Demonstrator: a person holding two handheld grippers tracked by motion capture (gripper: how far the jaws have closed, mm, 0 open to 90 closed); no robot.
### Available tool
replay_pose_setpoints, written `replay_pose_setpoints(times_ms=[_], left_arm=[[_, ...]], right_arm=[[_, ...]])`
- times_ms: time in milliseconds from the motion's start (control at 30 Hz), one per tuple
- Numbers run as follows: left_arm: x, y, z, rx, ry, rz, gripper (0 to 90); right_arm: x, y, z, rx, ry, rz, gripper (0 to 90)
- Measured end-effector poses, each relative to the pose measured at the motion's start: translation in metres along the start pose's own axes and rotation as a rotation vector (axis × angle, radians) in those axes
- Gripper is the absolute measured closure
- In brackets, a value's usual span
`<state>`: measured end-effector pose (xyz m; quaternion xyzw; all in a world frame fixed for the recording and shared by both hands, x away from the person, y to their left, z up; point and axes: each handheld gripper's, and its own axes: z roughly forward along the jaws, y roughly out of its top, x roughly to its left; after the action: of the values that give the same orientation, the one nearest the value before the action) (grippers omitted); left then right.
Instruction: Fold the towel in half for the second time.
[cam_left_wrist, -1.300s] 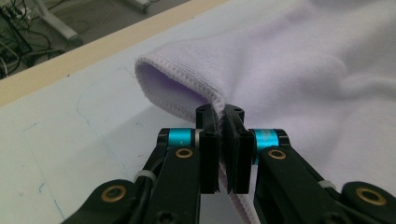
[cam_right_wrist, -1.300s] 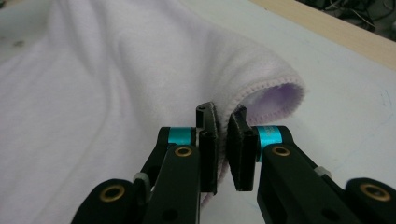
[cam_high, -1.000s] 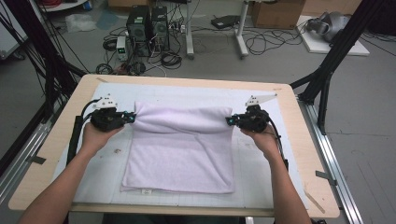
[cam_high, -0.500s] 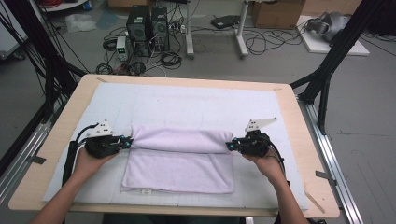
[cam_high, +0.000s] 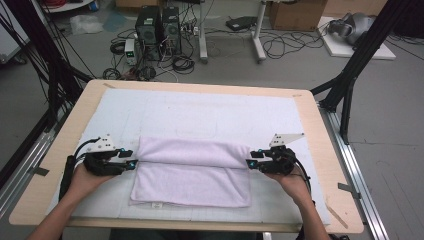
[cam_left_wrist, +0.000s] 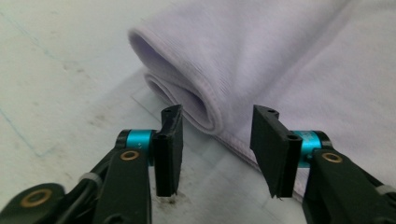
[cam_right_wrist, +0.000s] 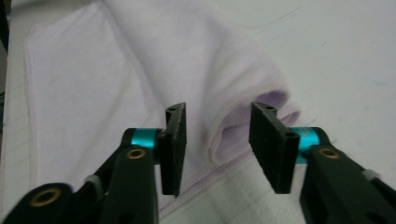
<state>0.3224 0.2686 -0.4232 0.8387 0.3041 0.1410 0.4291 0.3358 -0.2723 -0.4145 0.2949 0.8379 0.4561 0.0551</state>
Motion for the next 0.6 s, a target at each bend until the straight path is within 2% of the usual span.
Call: replay_pose_setpoints(times_ms=[67, 167, 300, 333, 433, 467, 500, 533, 567, 600], left_arm=[[0.005, 0.008, 0.002, -0.012, 0.006, -0.014, 49.5], [0.012, 0.023, 0.008, -0.02, 0.002, -0.033, 44.8], [0.02, 0.037, 0.022, -0.015, -0.015, -0.066, 38.2], [0.021, 0.038, 0.026, -0.027, -0.012, -0.075, 36.7], [0.026, 0.037, 0.037, -0.001, -0.033, -0.102, 38.4], [0.027, 0.036, 0.039, 0.008, -0.06, -0.099, 47.0], [0.027, 0.035, 0.04, 0.016, -0.068, -0.09, 60.7], [0.026, 0.035, 0.039, 0.015, -0.082, -0.07, 72.8], [0.024, 0.035, 0.036, 0.006, -0.092, -0.061, 81.2], [0.023, 0.037, 0.032, -0.009, -0.093, -0.048, 85.6]], right_arm=[[-0.003, 0.008, 0.0, -0.012, -0.022, 0.003, 46.1], [-0.008, 0.02, 0.006, -0.023, -0.029, 0.001, 39.5], [-0.016, 0.034, 0.023, -0.009, 0.006, 0.013, 35.0], [-0.017, 0.035, 0.027, -0.007, 0.017, 0.019, 34.9], [-0.022, 0.035, 0.041, 0.027, 0.043, 0.037, 36.4], [-0.023, 0.034, 0.044, 0.046, 0.068, 0.044, 43.2], [-0.024, 0.032, 0.047, 0.069, 0.111, 0.052, 53.5], [-0.024, 0.031, 0.048, 0.071, 0.125, 0.048, 64.9], [-0.021, 0.03, 0.047, 0.072, 0.154, 0.032, 74.1], [-0.018, 0.03, 0.045, 0.068, 0.16, 0.014, 79.4]])
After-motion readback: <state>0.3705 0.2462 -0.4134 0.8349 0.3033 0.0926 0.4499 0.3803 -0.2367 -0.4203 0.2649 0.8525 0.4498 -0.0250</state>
